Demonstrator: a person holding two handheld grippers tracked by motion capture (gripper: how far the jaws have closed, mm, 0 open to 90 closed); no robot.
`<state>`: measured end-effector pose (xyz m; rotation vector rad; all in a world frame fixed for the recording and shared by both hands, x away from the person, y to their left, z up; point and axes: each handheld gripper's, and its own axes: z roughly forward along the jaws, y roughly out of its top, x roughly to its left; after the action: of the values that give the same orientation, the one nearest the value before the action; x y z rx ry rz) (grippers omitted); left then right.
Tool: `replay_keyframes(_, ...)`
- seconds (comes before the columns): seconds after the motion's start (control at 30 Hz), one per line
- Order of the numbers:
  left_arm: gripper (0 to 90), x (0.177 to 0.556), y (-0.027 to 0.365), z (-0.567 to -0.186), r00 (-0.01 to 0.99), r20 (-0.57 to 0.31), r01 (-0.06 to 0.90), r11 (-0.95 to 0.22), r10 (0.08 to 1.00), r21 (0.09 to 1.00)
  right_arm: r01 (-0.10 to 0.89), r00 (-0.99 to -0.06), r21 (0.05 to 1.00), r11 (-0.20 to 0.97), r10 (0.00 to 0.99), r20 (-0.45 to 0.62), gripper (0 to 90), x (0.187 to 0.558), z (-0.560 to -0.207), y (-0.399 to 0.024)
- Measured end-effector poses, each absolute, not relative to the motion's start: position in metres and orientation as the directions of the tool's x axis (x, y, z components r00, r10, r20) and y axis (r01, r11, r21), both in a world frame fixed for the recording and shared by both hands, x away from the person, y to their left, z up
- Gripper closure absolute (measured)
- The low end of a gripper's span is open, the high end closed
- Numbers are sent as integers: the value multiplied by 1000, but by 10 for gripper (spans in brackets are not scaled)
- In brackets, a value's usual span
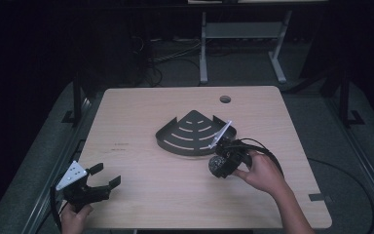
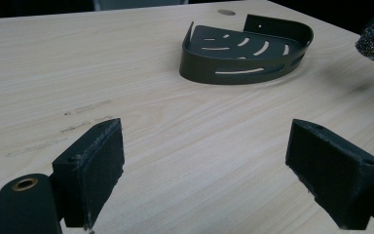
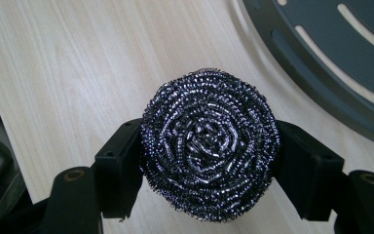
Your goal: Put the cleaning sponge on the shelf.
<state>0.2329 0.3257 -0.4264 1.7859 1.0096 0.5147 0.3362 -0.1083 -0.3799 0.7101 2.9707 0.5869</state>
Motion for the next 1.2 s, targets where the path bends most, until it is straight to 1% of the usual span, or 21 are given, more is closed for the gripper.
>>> replay_keyframes(0.73, 133, 233, 326, -426, 565, -100, 403, -168, 819, 900, 422, -899, 367, 829, 436, 48, 313, 354, -362, -100)
replay_keyframes(1.2, 133, 233, 326, -426, 565, -99, 401, -168, 819, 901, 419, -900, 343, 841, 434, 36, 313, 366, -357, -92)
